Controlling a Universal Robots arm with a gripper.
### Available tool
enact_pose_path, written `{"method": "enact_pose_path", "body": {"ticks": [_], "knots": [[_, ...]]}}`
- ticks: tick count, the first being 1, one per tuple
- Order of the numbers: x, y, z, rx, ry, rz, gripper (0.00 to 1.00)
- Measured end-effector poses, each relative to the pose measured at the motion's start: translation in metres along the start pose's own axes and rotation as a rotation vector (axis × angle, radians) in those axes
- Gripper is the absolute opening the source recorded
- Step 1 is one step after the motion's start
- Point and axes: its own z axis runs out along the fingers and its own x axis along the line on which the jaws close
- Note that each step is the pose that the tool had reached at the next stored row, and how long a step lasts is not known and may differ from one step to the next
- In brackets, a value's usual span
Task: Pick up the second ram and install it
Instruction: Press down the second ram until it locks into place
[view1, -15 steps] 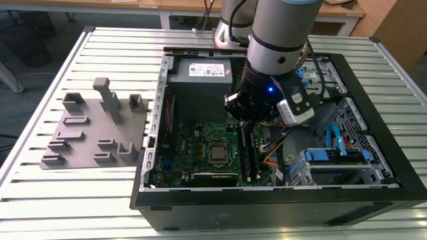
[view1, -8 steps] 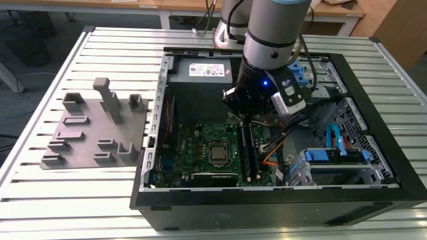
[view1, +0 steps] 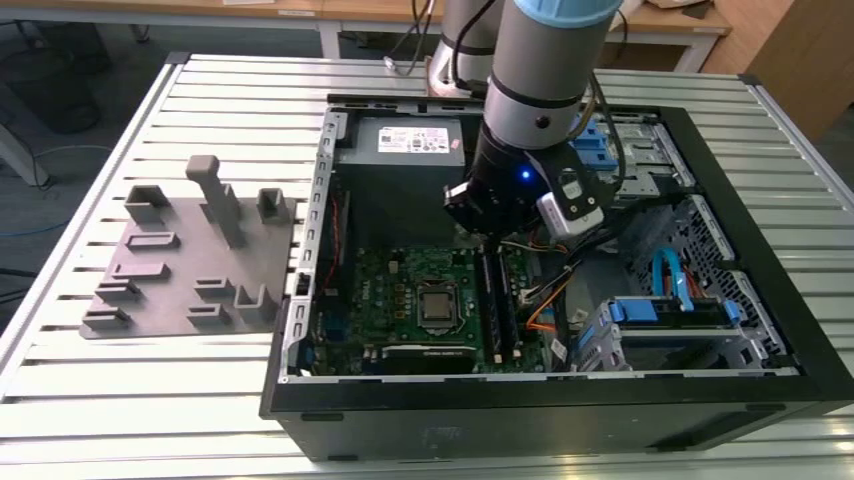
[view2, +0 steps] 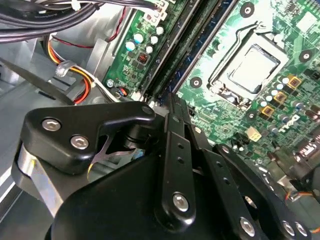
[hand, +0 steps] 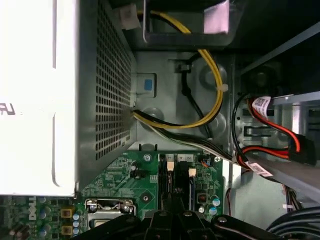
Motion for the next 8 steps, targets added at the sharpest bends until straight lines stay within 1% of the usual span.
{"method": "enact_pose_path", "body": {"ticks": [6,8], "knots": [[0.0000,-0.0026,0.0108,0.0001,0.0000,0.000,0.11],[0.0000,-0.0028,0.0132,0.0006,0.0002,0.000,0.11]]}}
